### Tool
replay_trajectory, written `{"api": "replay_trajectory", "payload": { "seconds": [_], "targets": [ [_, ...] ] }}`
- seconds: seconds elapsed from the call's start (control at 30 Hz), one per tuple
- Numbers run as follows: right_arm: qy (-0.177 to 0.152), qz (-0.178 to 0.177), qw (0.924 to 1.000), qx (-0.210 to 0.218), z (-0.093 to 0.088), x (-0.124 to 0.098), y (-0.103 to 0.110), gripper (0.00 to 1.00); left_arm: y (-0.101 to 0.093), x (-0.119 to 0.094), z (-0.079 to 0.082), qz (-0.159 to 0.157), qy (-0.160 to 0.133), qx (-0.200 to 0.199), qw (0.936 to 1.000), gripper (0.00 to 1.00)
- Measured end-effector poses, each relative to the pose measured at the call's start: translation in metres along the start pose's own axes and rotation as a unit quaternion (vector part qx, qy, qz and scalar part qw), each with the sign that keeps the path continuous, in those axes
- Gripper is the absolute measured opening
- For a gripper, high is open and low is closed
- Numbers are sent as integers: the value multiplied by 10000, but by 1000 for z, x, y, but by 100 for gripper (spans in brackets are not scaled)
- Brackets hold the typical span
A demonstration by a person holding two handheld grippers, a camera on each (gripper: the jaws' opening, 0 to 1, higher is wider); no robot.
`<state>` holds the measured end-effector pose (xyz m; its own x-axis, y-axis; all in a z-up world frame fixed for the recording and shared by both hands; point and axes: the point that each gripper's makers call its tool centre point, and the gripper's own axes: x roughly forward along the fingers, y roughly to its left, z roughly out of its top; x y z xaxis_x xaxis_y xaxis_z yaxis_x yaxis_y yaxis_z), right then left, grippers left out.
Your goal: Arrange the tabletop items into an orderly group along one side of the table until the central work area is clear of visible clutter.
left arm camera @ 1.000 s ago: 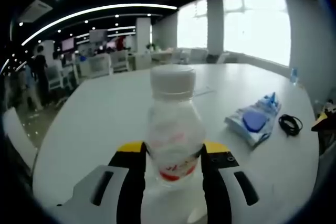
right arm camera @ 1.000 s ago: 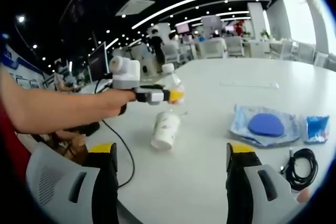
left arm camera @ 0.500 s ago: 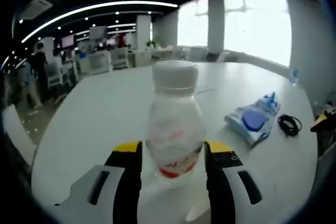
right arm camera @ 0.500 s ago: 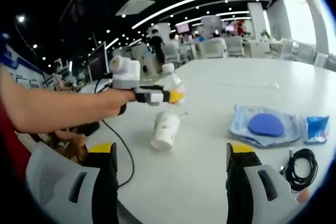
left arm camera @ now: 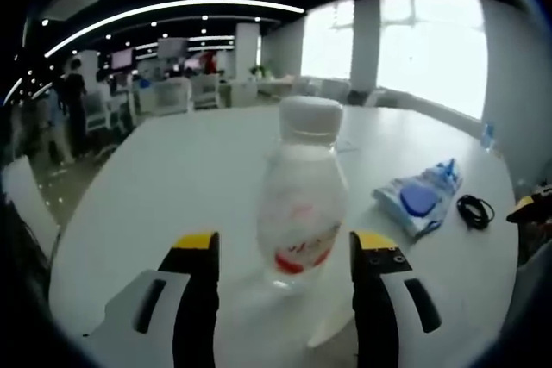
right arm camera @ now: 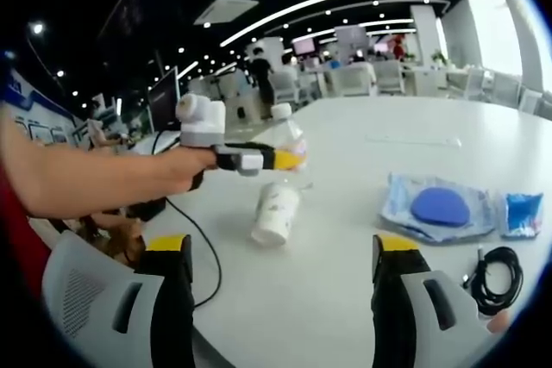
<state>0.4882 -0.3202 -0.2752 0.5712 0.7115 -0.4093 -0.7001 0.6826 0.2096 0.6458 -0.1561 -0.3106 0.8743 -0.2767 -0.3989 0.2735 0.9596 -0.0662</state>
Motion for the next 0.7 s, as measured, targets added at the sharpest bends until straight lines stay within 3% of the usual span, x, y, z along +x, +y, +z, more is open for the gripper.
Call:
{"api": "replay_trajectory", "payload": {
  "seconds": [0.7],
  "targets": [
    [26, 89, 9999, -41, 0, 2, 5, 85, 19, -42, -3, 176, -121, -249, 9995, 61]
  ]
}}
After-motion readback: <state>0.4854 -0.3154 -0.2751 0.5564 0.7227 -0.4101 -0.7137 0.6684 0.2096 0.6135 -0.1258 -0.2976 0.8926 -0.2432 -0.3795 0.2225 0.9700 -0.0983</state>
